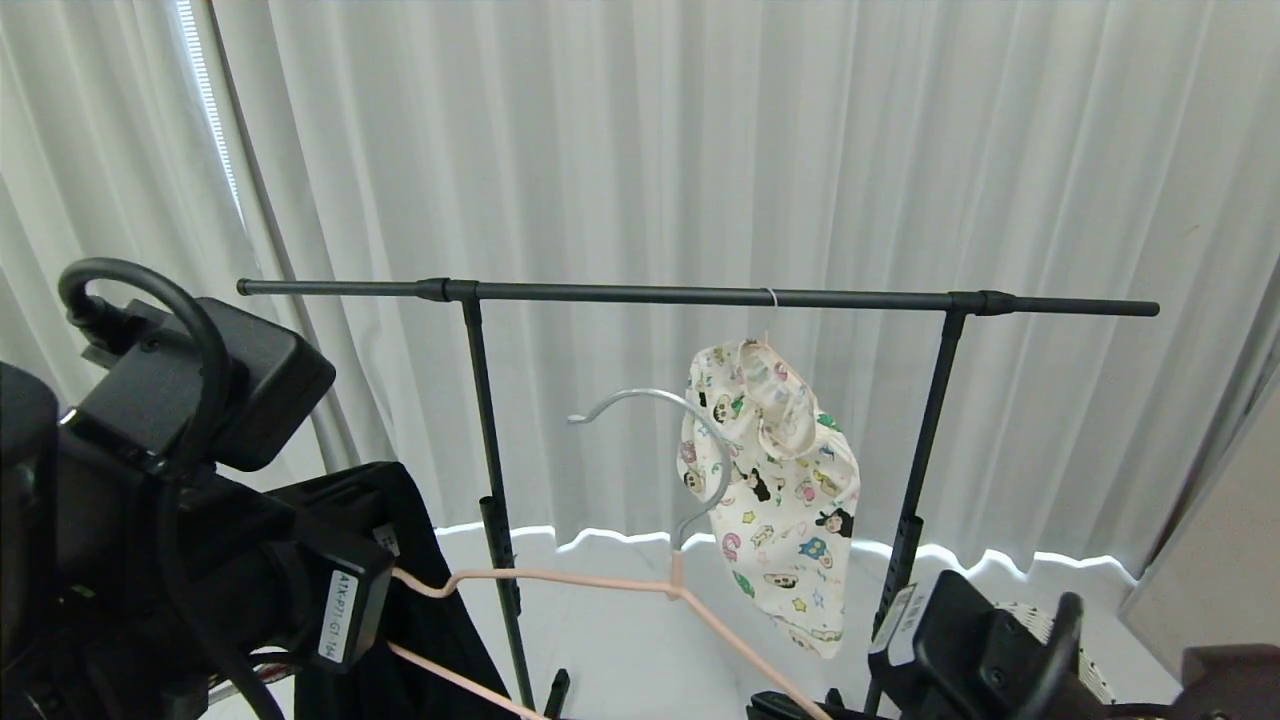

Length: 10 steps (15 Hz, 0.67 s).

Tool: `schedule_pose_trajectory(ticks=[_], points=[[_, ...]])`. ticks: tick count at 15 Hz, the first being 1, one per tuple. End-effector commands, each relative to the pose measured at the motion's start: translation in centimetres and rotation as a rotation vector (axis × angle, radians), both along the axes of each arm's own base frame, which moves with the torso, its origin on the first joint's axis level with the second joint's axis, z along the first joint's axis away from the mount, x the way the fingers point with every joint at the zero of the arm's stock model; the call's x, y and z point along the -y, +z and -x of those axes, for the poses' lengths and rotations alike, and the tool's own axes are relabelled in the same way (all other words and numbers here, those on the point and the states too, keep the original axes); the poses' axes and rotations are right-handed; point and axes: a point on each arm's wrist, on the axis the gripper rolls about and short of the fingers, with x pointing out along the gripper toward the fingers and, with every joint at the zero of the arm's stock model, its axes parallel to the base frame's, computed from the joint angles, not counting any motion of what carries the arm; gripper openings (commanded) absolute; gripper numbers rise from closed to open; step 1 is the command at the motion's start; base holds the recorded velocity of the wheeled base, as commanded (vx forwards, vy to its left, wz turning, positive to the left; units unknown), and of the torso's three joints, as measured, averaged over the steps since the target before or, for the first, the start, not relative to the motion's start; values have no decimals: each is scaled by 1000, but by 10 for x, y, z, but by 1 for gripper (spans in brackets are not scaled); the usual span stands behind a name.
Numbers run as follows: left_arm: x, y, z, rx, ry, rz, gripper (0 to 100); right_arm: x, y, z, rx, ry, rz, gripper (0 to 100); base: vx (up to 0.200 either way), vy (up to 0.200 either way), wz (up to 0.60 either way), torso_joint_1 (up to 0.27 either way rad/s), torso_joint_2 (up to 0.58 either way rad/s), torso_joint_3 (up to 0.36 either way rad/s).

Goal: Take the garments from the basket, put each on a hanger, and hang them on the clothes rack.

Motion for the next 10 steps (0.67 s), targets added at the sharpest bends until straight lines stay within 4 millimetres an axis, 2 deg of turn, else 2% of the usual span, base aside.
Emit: schedule_pose_trajectory(ticks=[1,4,6,10], points=[[1,3,5,9,-28,12,0,-14,-8,-3,-9,3,31,0,0,0,0,0,0,0],[4,7,10,19,-61,30,0,-28,-13,-5,-15,6,49,0,0,0,0,0,0,0],[11,14,17,30,-125,54,0,-43,-16,-5,-27,13,41,0,0,0,0,0,0,0],[22,18,24,47,-195,83,0,-73,-16,6,-74,41,-26,0,0,0,0,0,0,0]])
